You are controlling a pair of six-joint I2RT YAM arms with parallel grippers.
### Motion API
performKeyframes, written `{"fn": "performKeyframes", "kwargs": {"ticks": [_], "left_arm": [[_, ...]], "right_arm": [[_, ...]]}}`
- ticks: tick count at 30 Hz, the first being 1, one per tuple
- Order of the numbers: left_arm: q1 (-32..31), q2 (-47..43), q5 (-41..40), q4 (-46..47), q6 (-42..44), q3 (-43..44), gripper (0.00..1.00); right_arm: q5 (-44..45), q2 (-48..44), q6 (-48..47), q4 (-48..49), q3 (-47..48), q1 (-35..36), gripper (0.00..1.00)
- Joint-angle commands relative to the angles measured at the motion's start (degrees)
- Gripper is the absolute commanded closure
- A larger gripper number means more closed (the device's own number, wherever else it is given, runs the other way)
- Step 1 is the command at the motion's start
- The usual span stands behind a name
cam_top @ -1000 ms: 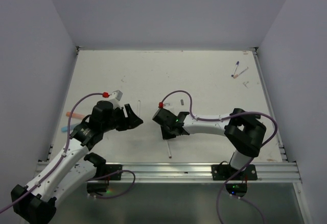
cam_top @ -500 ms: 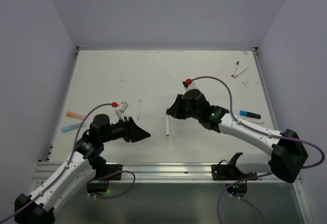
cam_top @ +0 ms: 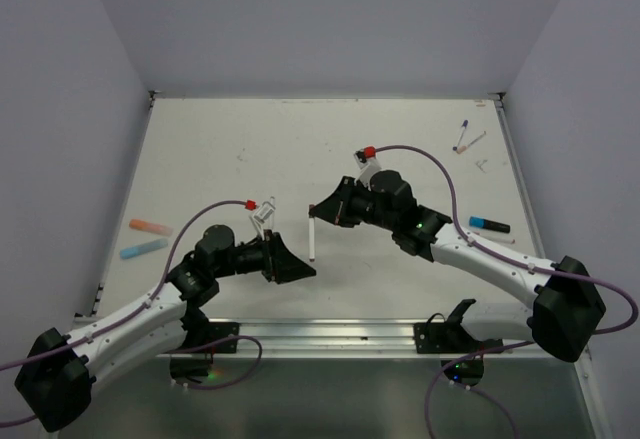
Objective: Open the pen caps
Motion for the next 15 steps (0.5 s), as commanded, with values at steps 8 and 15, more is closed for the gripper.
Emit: {"fn": "performKeyframes", "kwargs": {"ticks": [8, 15], "left_arm": [[-0.3, 6.7, -5.0, 5.9, 0.3, 7.6, 0.42], [-0.4, 9.2, -4.2, 6.9, -0.6, 8.0, 0.49]], "right_arm": [[-4.0, -1.0, 2.8, 6.0, -3.4, -0.1, 1.00], [-3.5, -1.4, 3.3, 7.4, -3.6, -0.1, 1.00]]}}
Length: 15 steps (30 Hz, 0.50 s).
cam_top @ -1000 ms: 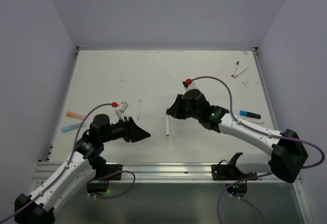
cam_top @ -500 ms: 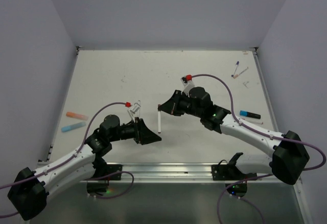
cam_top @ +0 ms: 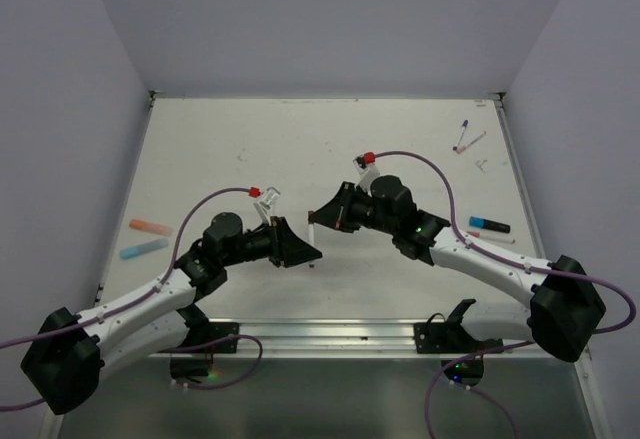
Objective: Open the pen caps
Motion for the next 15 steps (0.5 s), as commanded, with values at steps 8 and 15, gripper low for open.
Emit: {"fn": "performKeyframes", "kwargs": {"ticks": [8, 15], "left_arm": [[-0.3, 1.0, 1.4, 3.4, -0.4, 1.9, 0.85], [-0.3, 0.9, 2.5, 1.1, 1.4, 3.5, 1.00]], "right_arm": [[-2.0, -1.2, 2.6, 7.7, -1.4, -0.1, 1.00], [-4.5, -0.7, 1.4, 7.7, -1.5, -0.1, 0.80]]}}
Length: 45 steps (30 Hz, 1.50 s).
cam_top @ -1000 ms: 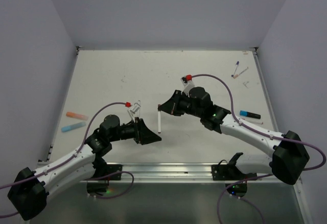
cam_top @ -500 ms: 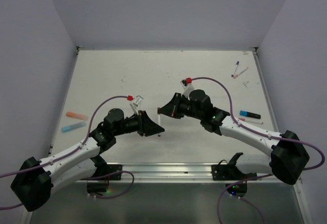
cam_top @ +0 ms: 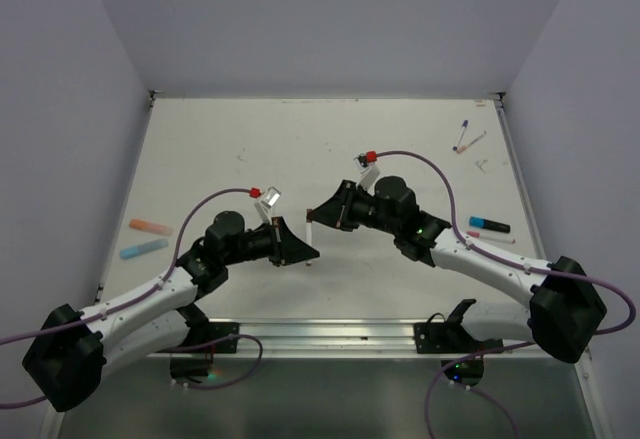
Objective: Open the pen caps
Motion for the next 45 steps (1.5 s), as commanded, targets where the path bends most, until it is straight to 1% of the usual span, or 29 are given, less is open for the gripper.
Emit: {"fn": "performKeyframes", "kwargs": {"ticks": [1, 4, 5, 8, 11, 15, 16, 17, 20, 24, 27, 29, 31, 32, 33, 35, 37, 39, 42, 43, 45], "left_arm": [[-0.6, -0.9, 2.3, 1.4, 2.9, 3.6, 1.00], [-0.6, -1.0, 2.5, 0.6, 3.1, 4.0, 1.00], [-0.6, -0.9, 2.6, 0.5, 3.1, 4.2, 1.00], [-0.6, -0.9, 2.5, -0.2, 3.1, 4.4, 1.00], [-0.6, -1.0, 2.6, -0.6, 2.9, 4.4, 1.00], [-0.6, -1.3, 2.6, -1.2, 3.0, 4.2, 1.00], [-0.6, -1.3, 2.8, -1.2, 3.0, 4.2, 1.00], [-0.6, -1.3, 2.9, -1.1, 3.1, 4.0, 1.00], [-0.6, -1.3, 3.2, -1.1, 3.0, 3.6, 1.00], [-0.6, -1.7, 3.4, -1.1, 2.9, 2.9, 1.00], [-0.6, -1.6, 3.4, -1.4, 3.1, 2.9, 1.00], [-0.6, -1.4, 3.4, -1.6, 3.3, 3.0, 1.00], [-0.6, -1.2, 3.4, -1.6, 3.4, 3.0, 1.00], [-0.6, -1.0, 3.5, -1.7, 3.4, 3.0, 1.00], [-0.6, -0.9, 3.7, -1.7, 3.5, 3.0, 1.00], [-0.6, -0.8, 3.9, -1.4, 3.6, 2.7, 1.00], [-0.6, -0.8, 5.4, 0.5, 3.4, 2.1, 1.00], [-0.6, -0.5, 8.0, 2.2, 3.2, 1.1, 1.00], [-0.6, -0.7, 10.9, 4.0, 3.4, 0.4, 1.00], [-0.6, -1.6, 11.6, 5.9, 3.1, -0.2, 1.00], [-0.6, -3.1, 13.0, 8.1, 0.9, -1.1, 1.00]], "right_arm": [[-2.7, -0.4, -0.3, 2.2, 0.1, 0.2, 0.79], [-2.9, 0.2, -1.0, 1.8, 0.3, 0.2, 0.72], [-2.9, 0.5, -1.0, 1.8, 0.6, 0.2, 0.71], [-3.6, 1.9, -1.5, 1.7, 1.5, 0.2, 0.72], [-3.1, 2.5, -1.9, 1.1, 2.7, 0.2, 0.76], [-2.6, 2.7, -2.7, -0.2, 3.9, 0.1, 0.78], [-2.7, 2.8, -2.8, -0.3, 4.0, 0.2, 0.83], [-2.5, 2.8, -2.9, -0.4, 4.1, 0.2, 0.83], [-2.2, 2.8, -3.0, -0.2, 3.8, 0.0, 0.81], [-2.9, 3.3, -2.9, 0.5, 3.7, -0.5, 0.81], [-3.4, 3.6, -2.5, 1.2, 3.7, -0.7, 0.77], [-3.6, 3.9, -2.4, 1.5, 3.9, -0.6, 0.78], [-3.5, 3.6, -2.3, 1.9, 3.8, -0.7, 0.80], [-3.2, 3.5, -2.4, 1.8, 3.8, -0.8, 0.83], [-3.0, 3.4, -2.5, 1.6, 3.9, -0.8, 1.00], [-2.3, 3.2, -3.5, -0.1, 4.5, -1.0, 1.00], [-0.7, 2.2, -4.2, -0.1, 4.0, -1.3, 1.00], [-1.0, 1.9, -5.0, 1.3, 3.7, -2.7, 1.00], [-3.7, 1.9, -5.2, 4.6, 3.1, -6.3, 1.00], [-4.6, 1.8, -5.0, 7.1, 2.4, -7.3, 1.00], [-7.2, 1.8, -3.3, 9.8, 1.8, -10.9, 1.00]]}}
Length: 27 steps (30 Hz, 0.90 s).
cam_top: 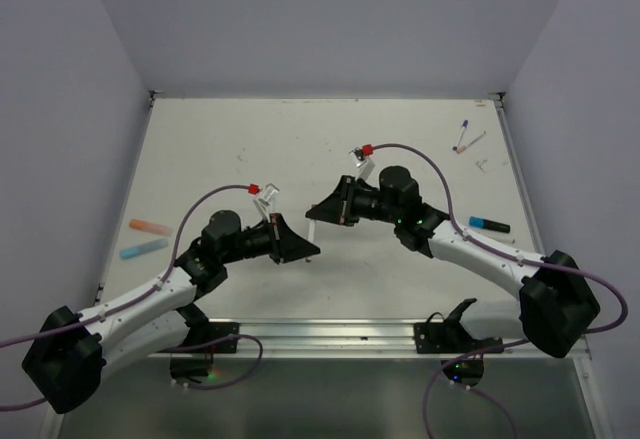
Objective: Open the pen caps
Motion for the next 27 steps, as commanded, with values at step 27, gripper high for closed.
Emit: {"fn": "performKeyframes", "kwargs": {"ticks": [27], "left_arm": [[-2.0, 5.3, 12.5, 28.3, -13.0, -4.0, 1.00]], "right_arm": [[8.4, 3.4, 0.3, 14.2, 4.0, -8.8, 1.00]]}}
